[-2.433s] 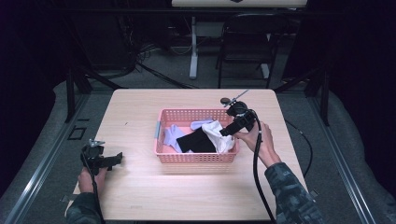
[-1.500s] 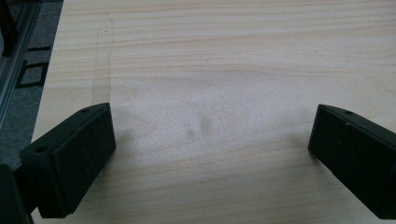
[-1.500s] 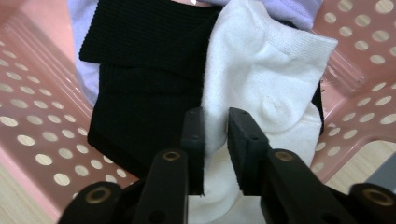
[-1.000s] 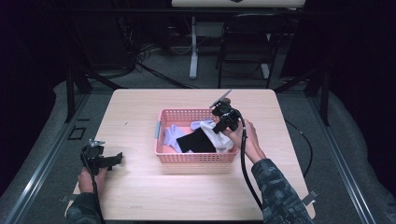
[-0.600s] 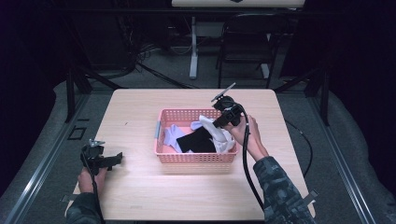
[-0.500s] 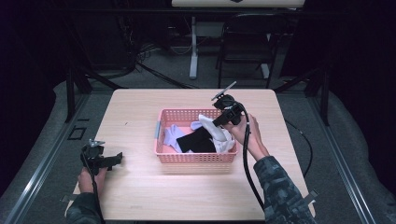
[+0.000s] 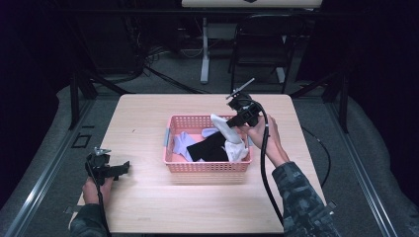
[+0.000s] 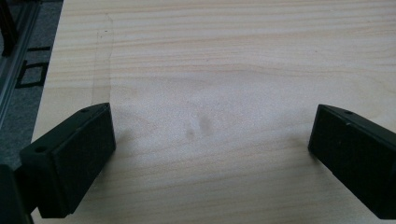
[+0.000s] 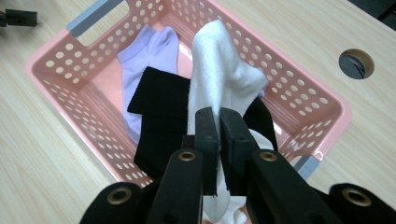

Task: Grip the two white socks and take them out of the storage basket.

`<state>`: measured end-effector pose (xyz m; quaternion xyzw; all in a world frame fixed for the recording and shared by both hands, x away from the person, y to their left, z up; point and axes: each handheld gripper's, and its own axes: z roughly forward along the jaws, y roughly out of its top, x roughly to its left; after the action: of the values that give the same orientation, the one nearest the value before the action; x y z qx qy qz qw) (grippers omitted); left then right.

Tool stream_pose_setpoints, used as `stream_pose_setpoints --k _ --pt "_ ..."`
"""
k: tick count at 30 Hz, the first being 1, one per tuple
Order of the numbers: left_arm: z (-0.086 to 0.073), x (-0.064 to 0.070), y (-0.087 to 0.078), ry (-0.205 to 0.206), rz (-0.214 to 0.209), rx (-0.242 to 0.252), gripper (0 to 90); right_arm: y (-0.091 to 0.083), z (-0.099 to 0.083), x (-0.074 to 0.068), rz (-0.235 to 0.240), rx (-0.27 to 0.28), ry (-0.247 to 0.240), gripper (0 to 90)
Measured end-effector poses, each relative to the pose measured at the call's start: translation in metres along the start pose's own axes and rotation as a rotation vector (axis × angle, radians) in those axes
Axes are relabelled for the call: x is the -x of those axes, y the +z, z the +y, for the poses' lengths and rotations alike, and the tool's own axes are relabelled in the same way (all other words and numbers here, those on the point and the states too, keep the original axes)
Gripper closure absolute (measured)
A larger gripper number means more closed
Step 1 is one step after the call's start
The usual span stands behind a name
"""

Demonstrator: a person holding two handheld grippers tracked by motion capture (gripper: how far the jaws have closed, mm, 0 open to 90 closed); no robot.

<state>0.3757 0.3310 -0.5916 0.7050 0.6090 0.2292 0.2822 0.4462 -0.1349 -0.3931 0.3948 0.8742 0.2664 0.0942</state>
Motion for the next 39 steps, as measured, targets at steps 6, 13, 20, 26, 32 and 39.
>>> stream_pose_setpoints --k 6,13,20,26,32,39 --pt "0.000 0.000 0.000 0.000 0.000 0.000 0.5 -0.013 0.002 0.001 -0.009 0.014 -0.001 86.2" --pt "0.000 0.000 0.000 0.000 0.000 0.000 0.5 -0.027 0.001 0.003 -0.024 0.035 -0.005 86.2" --pt "0.000 0.000 0.000 -0.001 0.000 0.000 0.5 -0.042 -0.003 0.009 -0.048 0.053 0.005 86.3" --pt "0.000 0.000 0.000 0.000 0.000 0.000 0.5 -0.053 -0.011 0.018 -0.060 0.064 0.031 86.3" --pt "0.000 0.000 0.000 -0.001 0.000 0.001 0.5 -0.066 -0.021 0.030 -0.082 0.070 0.058 86.5" --pt "0.000 0.000 0.000 0.000 0.000 0.000 0.5 -0.072 -0.036 0.045 -0.115 0.056 0.090 86.5"
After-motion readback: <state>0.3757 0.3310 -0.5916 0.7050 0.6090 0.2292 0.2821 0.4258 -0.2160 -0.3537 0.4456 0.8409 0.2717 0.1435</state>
